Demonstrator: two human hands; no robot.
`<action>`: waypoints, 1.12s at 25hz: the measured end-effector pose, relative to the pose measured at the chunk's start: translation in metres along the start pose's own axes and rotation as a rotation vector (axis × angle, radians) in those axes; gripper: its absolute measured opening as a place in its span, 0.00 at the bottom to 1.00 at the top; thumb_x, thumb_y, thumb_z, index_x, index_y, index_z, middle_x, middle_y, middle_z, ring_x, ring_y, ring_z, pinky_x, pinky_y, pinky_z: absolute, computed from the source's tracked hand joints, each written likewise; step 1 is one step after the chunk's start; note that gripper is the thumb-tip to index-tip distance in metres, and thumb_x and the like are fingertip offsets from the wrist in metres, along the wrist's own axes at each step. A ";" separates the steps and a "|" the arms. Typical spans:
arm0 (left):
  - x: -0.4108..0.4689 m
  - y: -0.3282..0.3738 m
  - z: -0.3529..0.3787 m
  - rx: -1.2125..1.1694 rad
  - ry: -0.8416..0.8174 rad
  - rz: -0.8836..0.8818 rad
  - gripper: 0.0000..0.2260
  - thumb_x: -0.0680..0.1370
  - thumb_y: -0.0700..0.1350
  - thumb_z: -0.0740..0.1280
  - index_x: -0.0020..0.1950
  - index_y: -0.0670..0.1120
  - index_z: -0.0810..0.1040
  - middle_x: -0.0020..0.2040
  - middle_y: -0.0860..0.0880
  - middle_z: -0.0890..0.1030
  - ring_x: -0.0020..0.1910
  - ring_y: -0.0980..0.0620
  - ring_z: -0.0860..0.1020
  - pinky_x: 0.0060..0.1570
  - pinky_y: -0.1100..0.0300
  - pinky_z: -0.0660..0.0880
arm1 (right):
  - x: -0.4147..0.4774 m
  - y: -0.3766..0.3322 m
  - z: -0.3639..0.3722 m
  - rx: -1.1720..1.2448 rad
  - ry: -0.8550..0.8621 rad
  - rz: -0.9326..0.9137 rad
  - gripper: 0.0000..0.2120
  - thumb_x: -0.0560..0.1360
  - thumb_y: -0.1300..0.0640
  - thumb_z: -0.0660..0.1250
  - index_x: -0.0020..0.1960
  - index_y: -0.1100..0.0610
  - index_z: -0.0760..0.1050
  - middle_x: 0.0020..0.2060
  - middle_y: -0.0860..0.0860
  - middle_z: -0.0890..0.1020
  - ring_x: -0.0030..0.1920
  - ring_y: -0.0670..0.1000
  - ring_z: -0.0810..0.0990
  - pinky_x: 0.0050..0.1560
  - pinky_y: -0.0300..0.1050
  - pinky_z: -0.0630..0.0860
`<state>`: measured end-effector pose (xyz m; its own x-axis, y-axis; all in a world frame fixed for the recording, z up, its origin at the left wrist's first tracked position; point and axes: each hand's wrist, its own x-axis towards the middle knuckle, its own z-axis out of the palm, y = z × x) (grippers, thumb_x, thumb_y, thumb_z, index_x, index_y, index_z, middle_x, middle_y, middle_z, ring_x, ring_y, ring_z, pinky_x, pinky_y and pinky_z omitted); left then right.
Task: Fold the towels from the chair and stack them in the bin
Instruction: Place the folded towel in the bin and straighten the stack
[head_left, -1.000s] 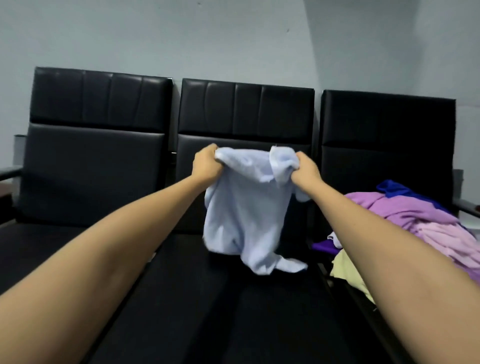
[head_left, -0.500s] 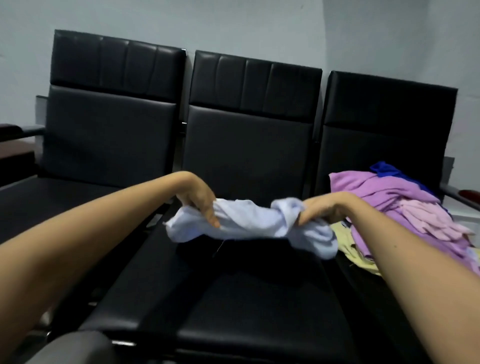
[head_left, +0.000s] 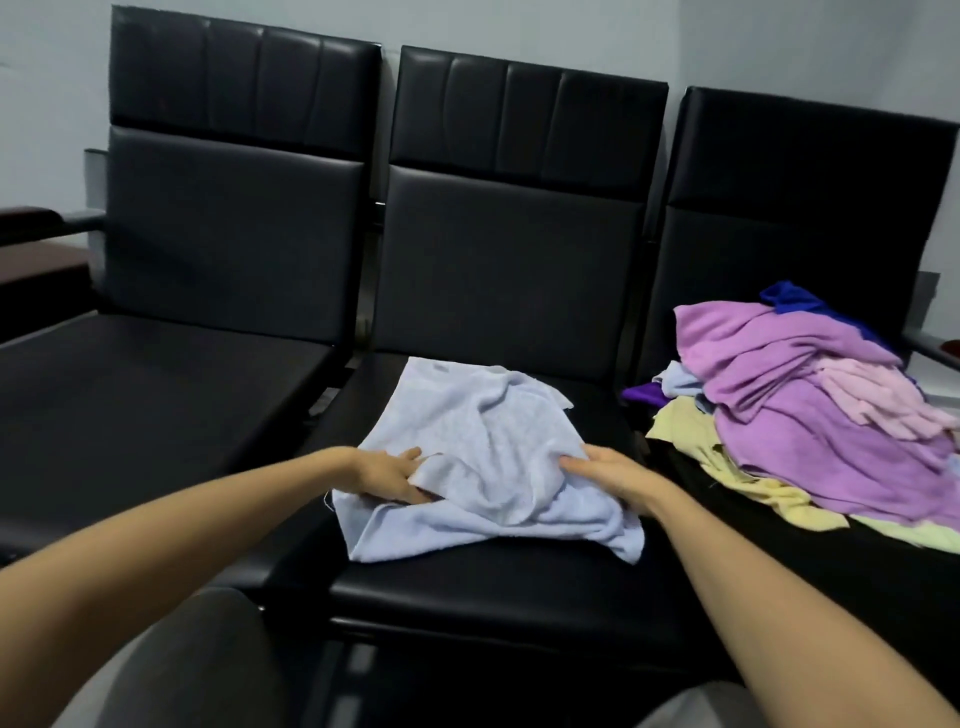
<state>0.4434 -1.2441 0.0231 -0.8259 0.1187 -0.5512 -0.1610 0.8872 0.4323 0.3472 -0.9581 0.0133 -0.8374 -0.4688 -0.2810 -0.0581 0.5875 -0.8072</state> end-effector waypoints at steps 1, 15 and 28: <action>-0.001 -0.003 0.007 -0.042 -0.011 -0.022 0.36 0.76 0.58 0.65 0.77 0.58 0.47 0.77 0.58 0.43 0.77 0.49 0.45 0.73 0.54 0.50 | 0.000 0.002 0.010 -0.180 -0.028 0.035 0.16 0.80 0.48 0.60 0.64 0.54 0.72 0.63 0.50 0.74 0.65 0.51 0.71 0.71 0.49 0.62; -0.017 0.020 -0.050 -0.111 -0.361 -0.058 0.10 0.80 0.46 0.63 0.60 0.47 0.76 0.54 0.52 0.81 0.58 0.51 0.77 0.61 0.46 0.73 | -0.014 -0.048 -0.029 -0.587 -0.552 0.554 0.07 0.77 0.63 0.62 0.55 0.59 0.73 0.34 0.52 0.83 0.35 0.48 0.83 0.38 0.39 0.79; 0.073 -0.049 -0.105 -0.414 0.643 0.072 0.11 0.79 0.48 0.64 0.41 0.43 0.76 0.37 0.48 0.75 0.39 0.51 0.73 0.36 0.62 0.71 | 0.081 -0.032 -0.040 0.287 0.516 0.023 0.13 0.78 0.54 0.63 0.39 0.62 0.75 0.35 0.51 0.76 0.36 0.49 0.74 0.33 0.37 0.71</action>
<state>0.3337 -1.3256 0.0369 -0.9735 -0.2247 -0.0430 -0.1793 0.6329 0.7532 0.2590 -0.9885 0.0375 -0.9970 -0.0345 -0.0690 0.0521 0.3576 -0.9324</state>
